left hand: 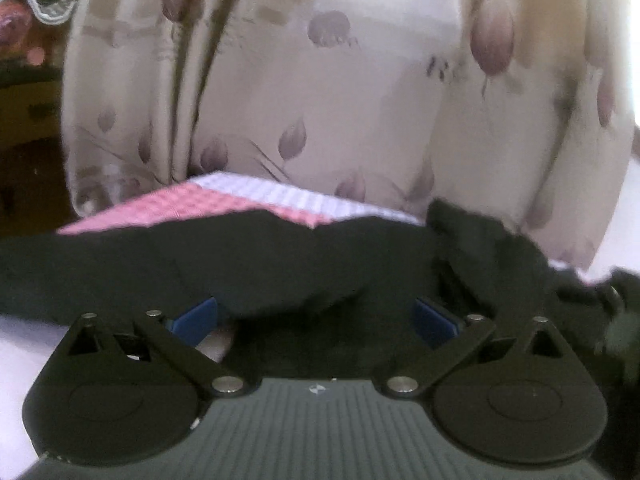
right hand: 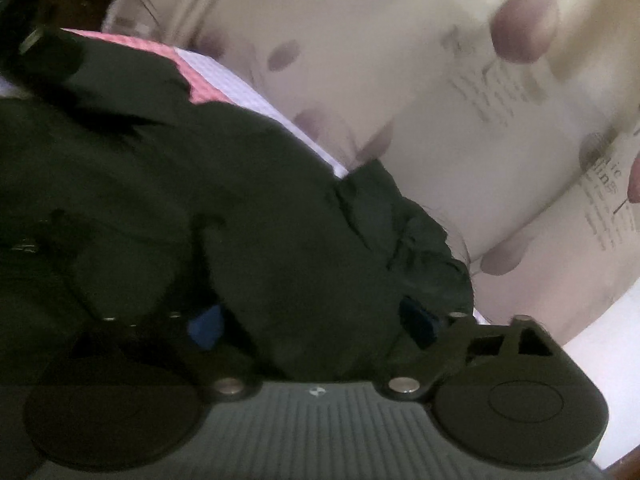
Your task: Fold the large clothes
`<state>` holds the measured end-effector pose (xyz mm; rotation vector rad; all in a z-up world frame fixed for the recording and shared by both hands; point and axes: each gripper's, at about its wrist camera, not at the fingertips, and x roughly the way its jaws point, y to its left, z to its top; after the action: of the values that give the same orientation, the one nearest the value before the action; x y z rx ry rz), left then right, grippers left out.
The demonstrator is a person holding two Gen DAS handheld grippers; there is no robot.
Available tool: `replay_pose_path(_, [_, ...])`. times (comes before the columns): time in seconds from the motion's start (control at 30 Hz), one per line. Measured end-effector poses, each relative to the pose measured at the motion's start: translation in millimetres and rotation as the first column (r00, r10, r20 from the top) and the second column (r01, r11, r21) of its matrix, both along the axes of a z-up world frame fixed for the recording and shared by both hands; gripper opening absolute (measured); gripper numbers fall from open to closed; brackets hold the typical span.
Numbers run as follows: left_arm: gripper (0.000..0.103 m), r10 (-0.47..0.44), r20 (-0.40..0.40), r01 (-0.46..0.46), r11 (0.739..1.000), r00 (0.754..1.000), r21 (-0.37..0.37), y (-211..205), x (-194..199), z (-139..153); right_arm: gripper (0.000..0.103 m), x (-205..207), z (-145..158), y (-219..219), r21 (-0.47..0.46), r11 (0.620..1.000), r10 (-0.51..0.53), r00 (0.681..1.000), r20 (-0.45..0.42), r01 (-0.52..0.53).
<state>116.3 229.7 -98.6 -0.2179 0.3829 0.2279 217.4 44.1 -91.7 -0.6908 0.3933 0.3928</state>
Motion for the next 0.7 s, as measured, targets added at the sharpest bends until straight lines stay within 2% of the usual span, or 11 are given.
replay_pose_path(0.03, [0.102,-0.010,-0.022,0.009,1.000,1.000,-0.018,3,3,-2,0.035,10,-1,-3,0.003,1.000,-0.012,0.999,-0.031,0.012])
replay_pose_path(0.13, [0.102,0.020,-0.052,-0.024,0.996,0.998,-0.090,17,6,-7,0.010,26,-2,-11,-0.001,1.000,-0.026,0.999,-0.046,0.026])
replay_pose_path(0.2, [0.102,0.036,-0.074,-0.047,0.987,0.997,-0.152,26,8,-12,0.008,31,12,-28,0.044,0.998,-0.053,0.999,-0.006,0.053])
replay_pose_path(0.27, [0.102,0.059,-0.080,-0.074,0.978,0.995,-0.198,34,8,-16,0.008,36,38,-63,0.128,0.986,-0.110,0.993,0.042,0.104])
replay_pose_path(0.33, [0.102,0.060,-0.073,-0.074,0.973,0.996,-0.218,39,5,-16,0.008,39,64,-108,0.204,0.963,-0.193,0.979,0.071,0.175])
replay_pose_path(0.4, [0.102,0.064,-0.062,-0.075,0.976,0.996,-0.202,37,3,-15,0.008,37,92,-168,0.257,0.932,-0.292,0.950,0.114,0.256])
replay_pose_path(0.47, [0.102,0.055,-0.055,-0.064,0.981,0.997,-0.182,33,4,-13,0.008,35,110,-224,0.283,0.896,-0.391,0.909,0.143,0.341])
replay_pose_path(0.57, [0.102,0.054,-0.065,-0.064,0.985,0.996,-0.162,29,6,-12,0.008,34,125,-316,0.302,0.816,-0.549,0.824,0.139,0.493])
replay_pose_path(0.7, [0.102,0.047,-0.076,-0.058,0.987,0.996,-0.152,29,8,-12,0.008,33,109,-416,0.306,0.688,-0.701,0.711,0.049,0.658])
